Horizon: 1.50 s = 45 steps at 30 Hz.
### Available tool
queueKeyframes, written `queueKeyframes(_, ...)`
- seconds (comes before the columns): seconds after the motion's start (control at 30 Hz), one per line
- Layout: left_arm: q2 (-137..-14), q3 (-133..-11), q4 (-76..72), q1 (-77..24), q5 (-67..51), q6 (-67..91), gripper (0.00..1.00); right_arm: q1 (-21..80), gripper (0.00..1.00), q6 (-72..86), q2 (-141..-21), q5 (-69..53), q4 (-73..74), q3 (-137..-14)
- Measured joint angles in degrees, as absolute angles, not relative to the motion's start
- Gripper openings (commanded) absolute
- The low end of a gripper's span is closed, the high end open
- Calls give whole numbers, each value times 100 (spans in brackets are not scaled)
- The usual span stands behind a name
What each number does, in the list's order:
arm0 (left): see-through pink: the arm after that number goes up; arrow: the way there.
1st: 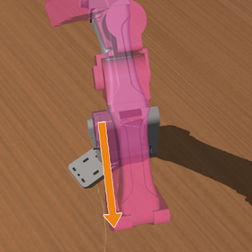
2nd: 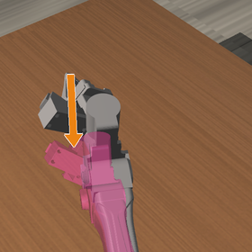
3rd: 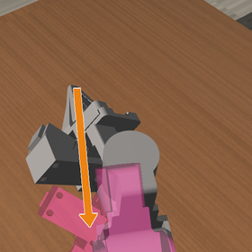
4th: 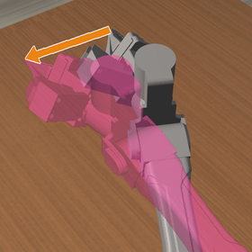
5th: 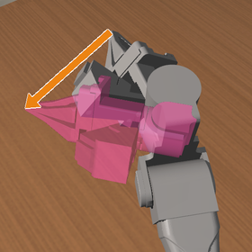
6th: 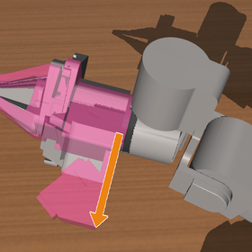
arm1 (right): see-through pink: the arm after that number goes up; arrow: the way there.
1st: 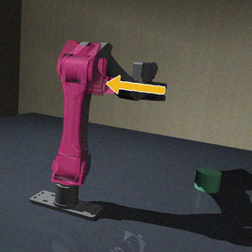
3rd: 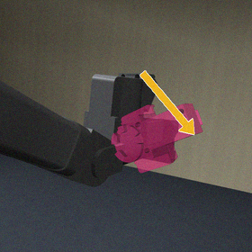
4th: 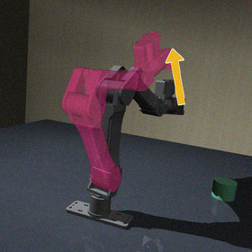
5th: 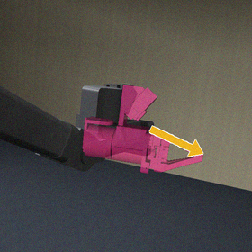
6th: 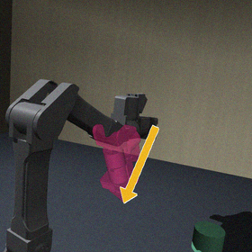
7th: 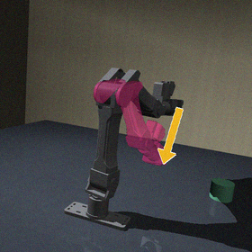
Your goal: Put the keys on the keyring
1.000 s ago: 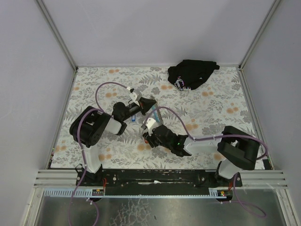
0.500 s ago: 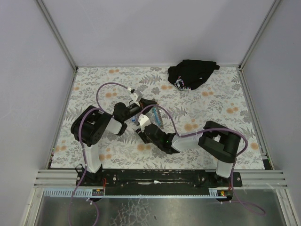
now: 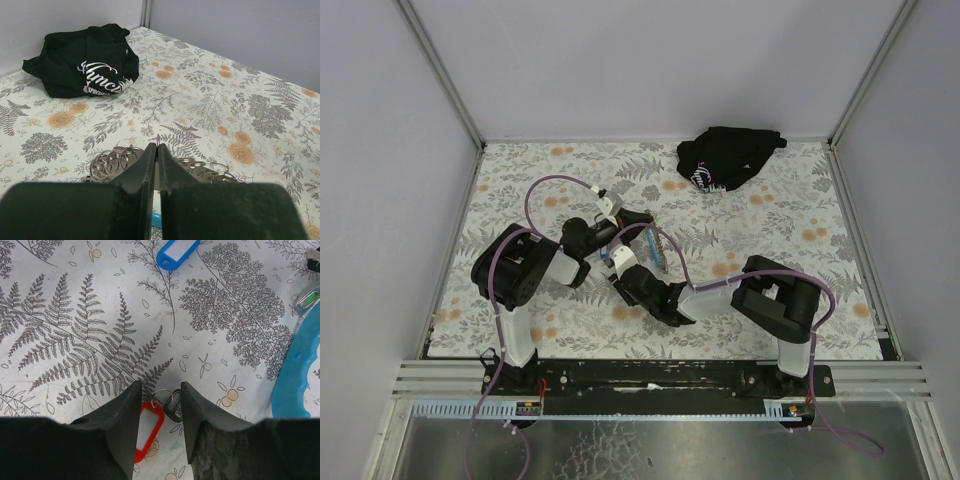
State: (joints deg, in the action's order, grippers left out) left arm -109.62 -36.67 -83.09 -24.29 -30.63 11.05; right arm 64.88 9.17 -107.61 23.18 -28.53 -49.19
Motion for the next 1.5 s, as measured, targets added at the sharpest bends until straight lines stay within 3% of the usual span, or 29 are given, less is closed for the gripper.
queueKeyframes(0.47, -10967, -3669, -8340, -2429, -3107, 1221, 0, 6563, 22, 1330, -10547, 2316, -2370, -4864)
queueKeyframes(0.97, -10969, -3669, -8399, -2429, -3301, 1356, 0, 6569, 2, 1610, -9050, 2364, -1441, -3870)
queueKeyframes(1.5, -10940, -3638, -8405, -2445, -3671, 1516, 0, 6412, 0, 1774, -6479, 2447, -775, -2488)
